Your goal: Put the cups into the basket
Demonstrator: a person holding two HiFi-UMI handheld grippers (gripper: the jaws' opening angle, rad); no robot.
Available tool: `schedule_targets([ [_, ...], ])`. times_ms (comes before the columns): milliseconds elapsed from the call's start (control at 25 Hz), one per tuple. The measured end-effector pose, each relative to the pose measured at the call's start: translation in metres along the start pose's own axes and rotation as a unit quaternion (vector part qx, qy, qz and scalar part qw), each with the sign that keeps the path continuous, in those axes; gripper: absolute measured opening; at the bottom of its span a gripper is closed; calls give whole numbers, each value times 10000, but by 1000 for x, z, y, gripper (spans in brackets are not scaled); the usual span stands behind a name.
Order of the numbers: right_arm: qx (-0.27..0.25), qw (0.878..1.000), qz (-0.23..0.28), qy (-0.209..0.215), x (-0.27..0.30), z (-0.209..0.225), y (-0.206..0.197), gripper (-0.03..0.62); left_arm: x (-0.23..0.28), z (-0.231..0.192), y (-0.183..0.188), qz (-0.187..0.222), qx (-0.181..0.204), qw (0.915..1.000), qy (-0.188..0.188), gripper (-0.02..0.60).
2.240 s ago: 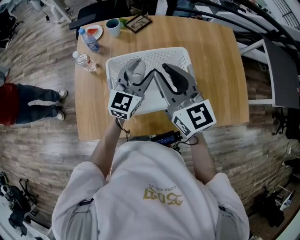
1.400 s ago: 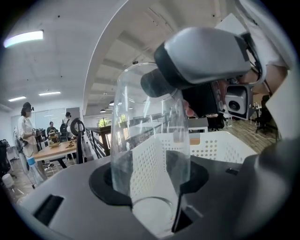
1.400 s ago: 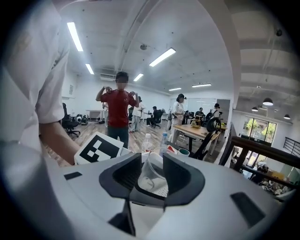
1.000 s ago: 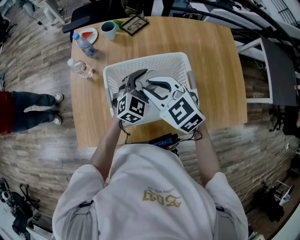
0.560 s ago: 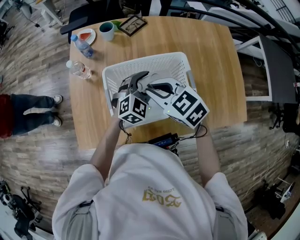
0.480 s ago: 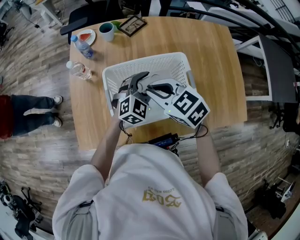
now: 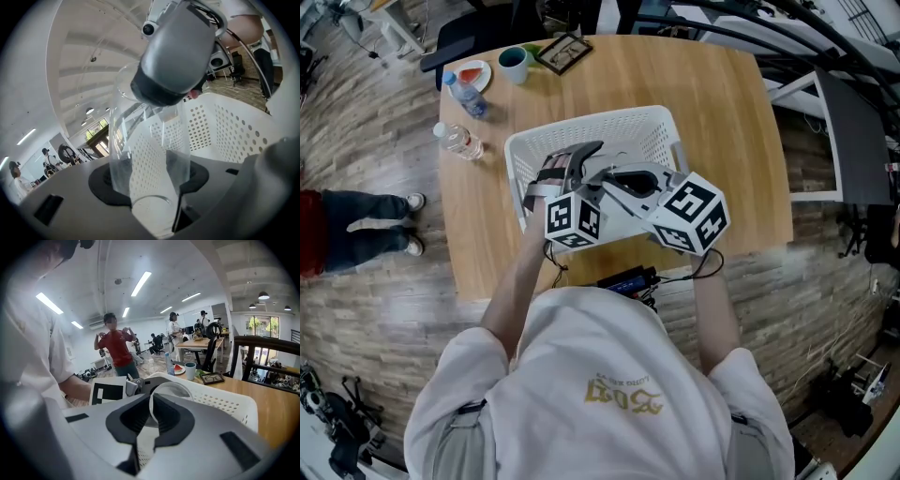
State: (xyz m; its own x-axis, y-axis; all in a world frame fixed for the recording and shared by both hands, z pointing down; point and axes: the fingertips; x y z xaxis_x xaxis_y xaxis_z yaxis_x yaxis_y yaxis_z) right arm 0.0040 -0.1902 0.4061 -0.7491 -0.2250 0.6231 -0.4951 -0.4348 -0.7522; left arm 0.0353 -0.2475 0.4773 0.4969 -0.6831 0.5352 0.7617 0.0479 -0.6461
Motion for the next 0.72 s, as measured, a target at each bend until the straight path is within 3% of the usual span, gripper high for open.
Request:
schedule_targets([
  [320,46,9998,182,-37,-11,0,4,26,-2,-4,11,49,233,9996,174,249],
  [720,539,9978,360,-157,-23,8,4,25,8,4,5,-161,788,9967,103,281],
])
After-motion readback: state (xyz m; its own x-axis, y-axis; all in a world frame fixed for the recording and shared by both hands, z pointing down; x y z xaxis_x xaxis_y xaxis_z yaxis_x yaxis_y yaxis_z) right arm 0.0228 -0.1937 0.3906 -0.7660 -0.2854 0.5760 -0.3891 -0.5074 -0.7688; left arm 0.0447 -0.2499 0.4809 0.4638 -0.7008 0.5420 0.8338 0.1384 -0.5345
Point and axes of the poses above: the fingertips, and each gripper's own axes: x forward along the fingers, z to its right, y out of its top, and after that the axes turned 7 degrees about -z, right-handed
